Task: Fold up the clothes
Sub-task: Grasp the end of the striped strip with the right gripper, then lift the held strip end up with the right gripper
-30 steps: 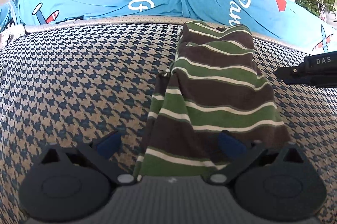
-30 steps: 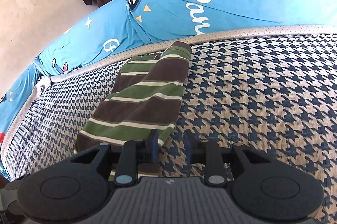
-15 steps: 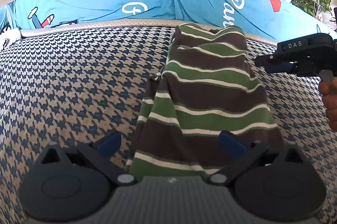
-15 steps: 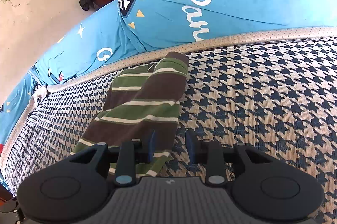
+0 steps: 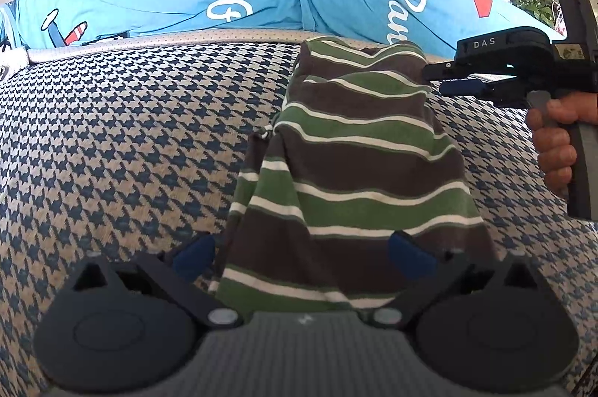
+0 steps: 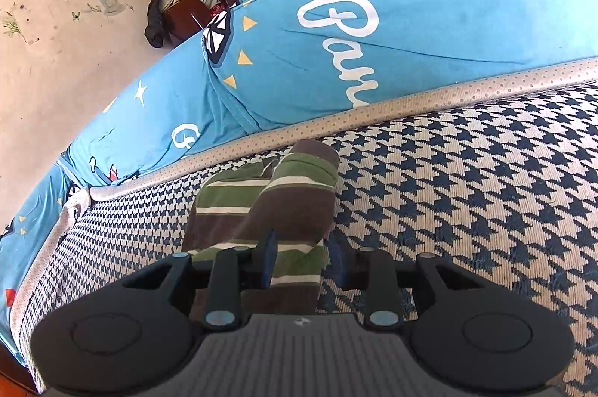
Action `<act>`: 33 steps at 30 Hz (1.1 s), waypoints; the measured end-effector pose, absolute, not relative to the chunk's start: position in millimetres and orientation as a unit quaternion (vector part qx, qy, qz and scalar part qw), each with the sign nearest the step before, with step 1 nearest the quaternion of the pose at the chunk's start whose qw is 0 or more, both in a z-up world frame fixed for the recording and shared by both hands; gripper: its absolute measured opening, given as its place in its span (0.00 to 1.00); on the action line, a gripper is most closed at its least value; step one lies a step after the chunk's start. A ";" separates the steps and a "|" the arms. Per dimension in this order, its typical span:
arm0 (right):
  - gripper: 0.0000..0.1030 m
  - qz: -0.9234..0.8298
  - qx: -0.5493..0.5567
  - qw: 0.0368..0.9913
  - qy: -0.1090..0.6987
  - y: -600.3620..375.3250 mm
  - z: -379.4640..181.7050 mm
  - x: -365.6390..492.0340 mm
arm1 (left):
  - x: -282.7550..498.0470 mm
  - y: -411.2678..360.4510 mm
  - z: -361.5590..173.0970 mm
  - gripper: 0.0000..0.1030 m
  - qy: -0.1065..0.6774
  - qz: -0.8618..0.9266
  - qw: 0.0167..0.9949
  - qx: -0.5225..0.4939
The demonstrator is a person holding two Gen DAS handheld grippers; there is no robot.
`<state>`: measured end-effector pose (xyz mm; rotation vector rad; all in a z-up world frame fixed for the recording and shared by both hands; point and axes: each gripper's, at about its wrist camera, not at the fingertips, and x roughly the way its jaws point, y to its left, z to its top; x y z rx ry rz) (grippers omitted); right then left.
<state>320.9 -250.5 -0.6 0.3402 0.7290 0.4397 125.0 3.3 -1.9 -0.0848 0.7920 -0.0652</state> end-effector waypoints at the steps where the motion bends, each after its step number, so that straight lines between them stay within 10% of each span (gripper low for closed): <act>1: 0.30 0.215 0.170 0.896 0.350 -250.8 -0.9 323.7 | 125.4 3.6 -2.0 1.00 0.386 -0.032 0.921 -0.043; 33: 0.43 0.227 0.052 0.916 0.326 -208.8 -16.0 372.8 | 132.7 -3.1 -10.1 1.00 0.398 -0.027 0.916 -0.034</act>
